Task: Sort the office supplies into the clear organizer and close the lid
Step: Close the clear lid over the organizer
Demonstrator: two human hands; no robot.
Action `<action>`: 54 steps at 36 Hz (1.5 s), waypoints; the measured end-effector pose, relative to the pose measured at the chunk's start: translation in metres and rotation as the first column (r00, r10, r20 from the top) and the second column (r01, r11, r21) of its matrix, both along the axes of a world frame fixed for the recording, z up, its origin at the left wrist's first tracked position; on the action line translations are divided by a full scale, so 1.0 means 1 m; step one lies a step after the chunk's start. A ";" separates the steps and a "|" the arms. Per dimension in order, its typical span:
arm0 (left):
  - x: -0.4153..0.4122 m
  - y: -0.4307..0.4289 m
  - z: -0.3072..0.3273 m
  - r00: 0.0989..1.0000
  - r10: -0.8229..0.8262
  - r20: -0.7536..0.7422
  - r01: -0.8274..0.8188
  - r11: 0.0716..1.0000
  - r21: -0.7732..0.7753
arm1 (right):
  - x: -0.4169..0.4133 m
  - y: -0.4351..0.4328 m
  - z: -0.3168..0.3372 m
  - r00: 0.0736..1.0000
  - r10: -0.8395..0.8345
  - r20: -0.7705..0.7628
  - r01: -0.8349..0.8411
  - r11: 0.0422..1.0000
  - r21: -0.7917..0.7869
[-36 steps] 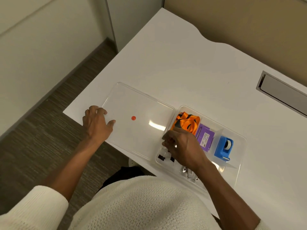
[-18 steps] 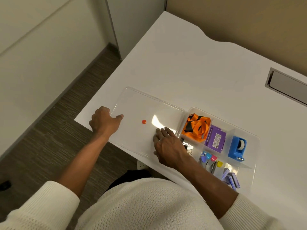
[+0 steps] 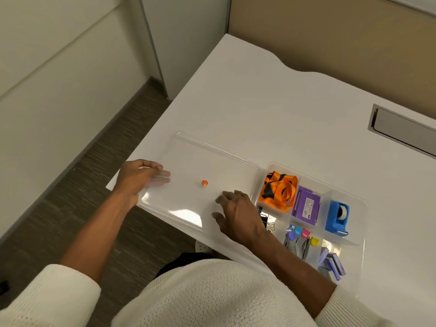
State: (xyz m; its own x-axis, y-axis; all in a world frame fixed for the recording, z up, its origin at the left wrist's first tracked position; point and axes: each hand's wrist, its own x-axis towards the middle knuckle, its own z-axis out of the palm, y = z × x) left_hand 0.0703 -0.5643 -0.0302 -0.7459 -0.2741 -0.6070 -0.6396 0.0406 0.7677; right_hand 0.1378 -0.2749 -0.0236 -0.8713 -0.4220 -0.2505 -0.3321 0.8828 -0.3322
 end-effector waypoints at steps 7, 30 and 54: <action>-0.004 -0.018 0.013 0.990 -0.038 -0.134 0.050 0.995 0.091 | -0.017 0.012 0.022 0.970 -0.242 0.033 0.242 0.933 -0.266; -0.003 0.097 0.049 0.977 -0.055 -0.206 0.135 0.907 0.399 | 0.032 0.118 0.058 0.612 -0.788 0.064 0.673 0.476 -0.566; 0.092 0.249 0.016 0.695 -0.719 -0.007 0.555 0.543 -0.630 | 0.146 0.229 0.005 0.538 -0.841 0.062 0.815 0.500 -0.292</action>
